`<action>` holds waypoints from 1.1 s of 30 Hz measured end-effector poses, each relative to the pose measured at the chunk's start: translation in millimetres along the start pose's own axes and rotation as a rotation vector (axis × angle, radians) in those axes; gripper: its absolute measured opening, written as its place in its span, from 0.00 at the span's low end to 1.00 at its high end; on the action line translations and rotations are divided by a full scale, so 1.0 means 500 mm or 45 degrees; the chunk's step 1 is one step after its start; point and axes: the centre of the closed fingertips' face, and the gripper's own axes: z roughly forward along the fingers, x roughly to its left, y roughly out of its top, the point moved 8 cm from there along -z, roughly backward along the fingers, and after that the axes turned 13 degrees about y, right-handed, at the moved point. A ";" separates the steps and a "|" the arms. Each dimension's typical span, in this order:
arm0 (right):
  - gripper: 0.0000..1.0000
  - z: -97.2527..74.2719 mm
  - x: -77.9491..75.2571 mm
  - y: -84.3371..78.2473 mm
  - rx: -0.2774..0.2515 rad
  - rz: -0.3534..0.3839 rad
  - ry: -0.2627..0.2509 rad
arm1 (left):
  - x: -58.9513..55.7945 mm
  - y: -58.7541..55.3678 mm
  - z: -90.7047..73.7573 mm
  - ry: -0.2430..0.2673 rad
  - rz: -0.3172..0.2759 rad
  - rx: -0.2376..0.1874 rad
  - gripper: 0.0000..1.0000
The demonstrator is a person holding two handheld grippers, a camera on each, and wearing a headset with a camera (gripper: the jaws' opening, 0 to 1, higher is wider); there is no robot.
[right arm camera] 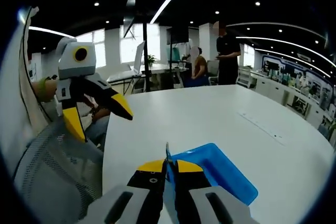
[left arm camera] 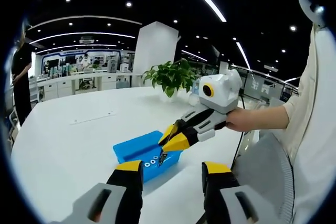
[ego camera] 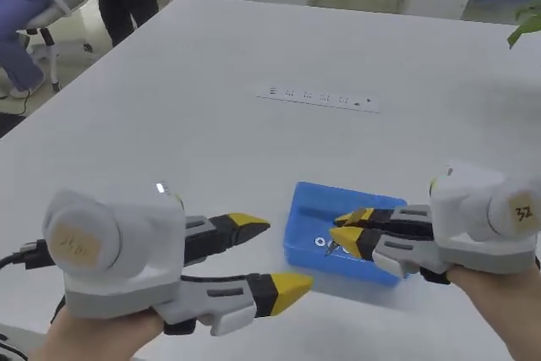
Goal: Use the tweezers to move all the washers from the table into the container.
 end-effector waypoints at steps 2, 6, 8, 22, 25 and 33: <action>0.02 -0.003 0.001 -0.004 0.023 -0.016 -0.011 | -0.002 0.002 0.005 -0.011 0.018 0.008 0.42; 0.02 -0.005 0.016 -0.011 0.020 0.007 0.019 | -0.009 0.010 0.013 -0.043 0.053 0.007 0.39; 0.02 -0.001 0.027 -0.016 0.032 0.004 0.049 | -0.012 0.010 0.018 -0.064 0.081 0.022 0.36; 0.02 0.039 0.092 -0.058 0.309 -0.113 0.244 | -0.060 -0.005 0.046 -0.213 0.193 0.091 0.16; 0.02 0.043 0.098 -0.061 0.358 -0.157 0.272 | -0.068 -0.012 0.053 -0.233 0.239 0.120 0.14; 0.02 0.045 0.103 -0.064 0.406 -0.197 0.299 | -0.078 -0.019 0.070 -0.271 0.335 0.151 0.01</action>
